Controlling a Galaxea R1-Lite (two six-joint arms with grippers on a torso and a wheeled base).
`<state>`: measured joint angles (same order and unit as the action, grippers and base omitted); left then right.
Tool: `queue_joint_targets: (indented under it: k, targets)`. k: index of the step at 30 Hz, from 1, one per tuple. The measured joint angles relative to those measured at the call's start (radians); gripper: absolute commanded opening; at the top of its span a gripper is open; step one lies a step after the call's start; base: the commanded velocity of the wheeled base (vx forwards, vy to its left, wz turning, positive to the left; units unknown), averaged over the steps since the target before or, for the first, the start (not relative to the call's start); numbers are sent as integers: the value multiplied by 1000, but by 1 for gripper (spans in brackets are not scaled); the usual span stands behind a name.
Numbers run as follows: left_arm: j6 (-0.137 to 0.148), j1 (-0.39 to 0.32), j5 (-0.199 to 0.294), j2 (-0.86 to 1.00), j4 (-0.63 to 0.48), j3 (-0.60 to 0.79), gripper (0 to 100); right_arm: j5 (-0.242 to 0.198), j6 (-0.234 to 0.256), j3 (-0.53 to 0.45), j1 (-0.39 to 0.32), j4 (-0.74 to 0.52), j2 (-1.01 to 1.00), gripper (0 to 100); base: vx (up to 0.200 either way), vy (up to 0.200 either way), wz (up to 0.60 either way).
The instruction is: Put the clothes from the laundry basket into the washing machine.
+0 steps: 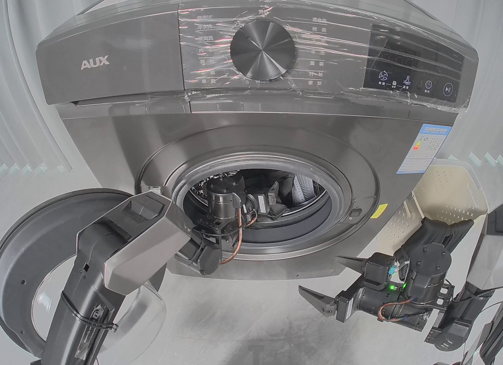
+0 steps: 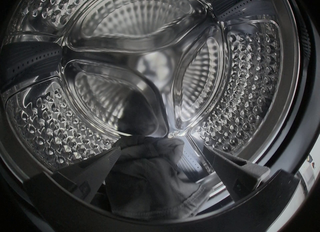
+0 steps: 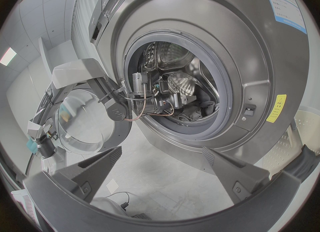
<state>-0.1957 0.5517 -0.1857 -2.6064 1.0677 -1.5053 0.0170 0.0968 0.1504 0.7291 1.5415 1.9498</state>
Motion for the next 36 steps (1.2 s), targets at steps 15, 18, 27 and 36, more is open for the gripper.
queue_joint_targets:
  k: [15,18,27,36]
  targets:
    - [53,18,19,-50,-31,46,0,0,0,0,1,0,0,100,0,0,0]
    - [54,11,19,-63,-46,27,0,0,0,1,0,1,0,100,0,0,0]
    - [51,2,18,-83,-49,-64,0,0,0,4,1,1,0,100,0,0,0]
    - [43,-23,-26,-131,-40,-234,0,0,0,5,1,1,0,100,0,0,0]
